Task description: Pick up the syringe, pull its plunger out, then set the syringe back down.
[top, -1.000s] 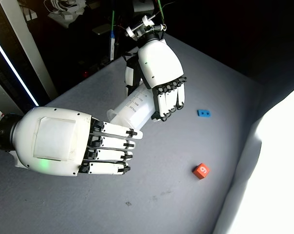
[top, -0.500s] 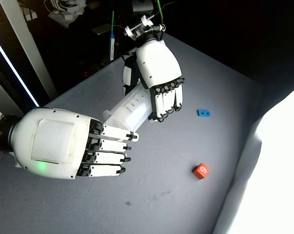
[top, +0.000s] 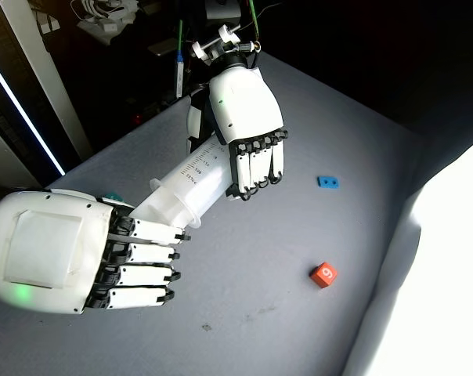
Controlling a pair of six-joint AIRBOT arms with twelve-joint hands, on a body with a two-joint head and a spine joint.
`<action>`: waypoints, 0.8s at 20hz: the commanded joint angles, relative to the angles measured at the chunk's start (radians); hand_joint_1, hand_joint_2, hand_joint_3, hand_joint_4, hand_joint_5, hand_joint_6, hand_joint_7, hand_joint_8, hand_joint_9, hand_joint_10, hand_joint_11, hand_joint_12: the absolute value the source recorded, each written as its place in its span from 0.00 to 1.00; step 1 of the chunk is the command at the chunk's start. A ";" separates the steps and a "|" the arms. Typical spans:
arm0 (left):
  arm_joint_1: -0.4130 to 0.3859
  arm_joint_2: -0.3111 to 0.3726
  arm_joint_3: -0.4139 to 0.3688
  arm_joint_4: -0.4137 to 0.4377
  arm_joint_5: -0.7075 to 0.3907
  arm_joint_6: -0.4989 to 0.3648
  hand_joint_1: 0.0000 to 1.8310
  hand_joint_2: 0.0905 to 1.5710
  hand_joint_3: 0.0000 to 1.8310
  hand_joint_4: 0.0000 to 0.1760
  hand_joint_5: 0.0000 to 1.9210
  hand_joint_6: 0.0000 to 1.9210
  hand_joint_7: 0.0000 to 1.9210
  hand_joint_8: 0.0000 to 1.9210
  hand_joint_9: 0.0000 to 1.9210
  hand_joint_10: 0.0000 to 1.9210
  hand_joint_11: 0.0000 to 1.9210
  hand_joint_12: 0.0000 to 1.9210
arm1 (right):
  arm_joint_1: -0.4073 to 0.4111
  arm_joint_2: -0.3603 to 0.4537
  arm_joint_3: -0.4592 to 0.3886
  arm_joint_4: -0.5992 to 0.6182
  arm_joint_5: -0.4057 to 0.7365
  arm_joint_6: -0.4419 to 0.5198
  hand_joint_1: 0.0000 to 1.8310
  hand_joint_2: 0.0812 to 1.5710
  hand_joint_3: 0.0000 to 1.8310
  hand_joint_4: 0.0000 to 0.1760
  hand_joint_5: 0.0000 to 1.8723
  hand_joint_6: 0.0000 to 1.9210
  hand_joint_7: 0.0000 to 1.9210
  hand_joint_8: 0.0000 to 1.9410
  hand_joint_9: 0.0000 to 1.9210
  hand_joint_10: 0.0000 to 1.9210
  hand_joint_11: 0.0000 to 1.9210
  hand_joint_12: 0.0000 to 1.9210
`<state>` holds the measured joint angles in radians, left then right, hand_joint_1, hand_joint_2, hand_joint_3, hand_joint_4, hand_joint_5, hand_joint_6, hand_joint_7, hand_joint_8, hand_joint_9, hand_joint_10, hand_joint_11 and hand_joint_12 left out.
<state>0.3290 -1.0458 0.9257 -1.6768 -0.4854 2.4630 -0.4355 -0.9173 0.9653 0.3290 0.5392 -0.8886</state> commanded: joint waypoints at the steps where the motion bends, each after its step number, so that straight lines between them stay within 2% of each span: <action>1: -0.010 0.009 0.011 0.059 -0.063 0.015 0.63 0.77 0.00 0.12 0.39 0.70 0.40 0.71 0.37 0.58 0.26 0.78 | 0.007 0.024 0.002 -0.007 0.098 -0.010 0.73 0.78 0.00 0.00 0.33 0.79 0.40 0.69 0.36 0.74 0.24 0.73; 4: -0.010 0.009 0.013 0.061 -0.063 0.015 0.62 0.78 0.00 0.12 0.38 0.73 0.39 0.70 0.36 0.57 0.25 0.77 | 0.007 0.056 -0.015 -0.007 0.090 -0.011 0.72 0.78 0.00 0.00 0.34 0.82 0.41 0.66 0.35 0.74 0.23 0.73; 9: -0.010 0.009 0.013 0.062 -0.063 0.015 0.62 0.78 0.00 0.11 0.37 0.74 0.40 0.70 0.37 0.57 0.26 0.77 | 0.007 0.113 -0.038 -0.008 0.084 -0.007 0.73 0.77 0.00 0.00 0.36 0.77 0.41 0.67 0.36 0.74 0.24 0.73; 12: -0.010 0.009 0.013 0.062 -0.063 0.015 0.62 0.78 0.00 0.11 0.37 0.74 0.39 0.70 0.36 0.56 0.24 0.77 | 0.007 0.145 -0.040 -0.008 0.076 0.005 0.73 0.77 0.00 0.00 0.37 0.72 0.39 0.72 0.36 0.75 0.25 0.73; 13: -0.011 0.009 0.013 0.062 -0.063 0.015 0.62 0.78 0.00 0.11 0.37 0.74 0.39 0.69 0.36 0.56 0.24 0.77 | 0.007 0.154 -0.041 -0.008 0.072 0.009 0.73 0.76 0.00 0.00 0.38 0.71 0.41 0.68 0.38 0.73 0.26 0.72; 16: -0.012 0.009 0.013 0.064 -0.063 0.015 0.62 0.78 0.00 0.13 0.37 0.73 0.39 0.71 0.36 0.55 0.23 0.77 | 0.007 0.177 -0.052 -0.008 0.069 0.011 0.73 0.77 0.00 0.00 0.35 0.75 0.40 0.70 0.37 0.74 0.25 0.71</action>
<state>0.3279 -1.0477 0.9257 -1.6703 -0.4675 2.4561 -0.4355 -0.7574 0.9028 0.3172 0.4877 -0.8757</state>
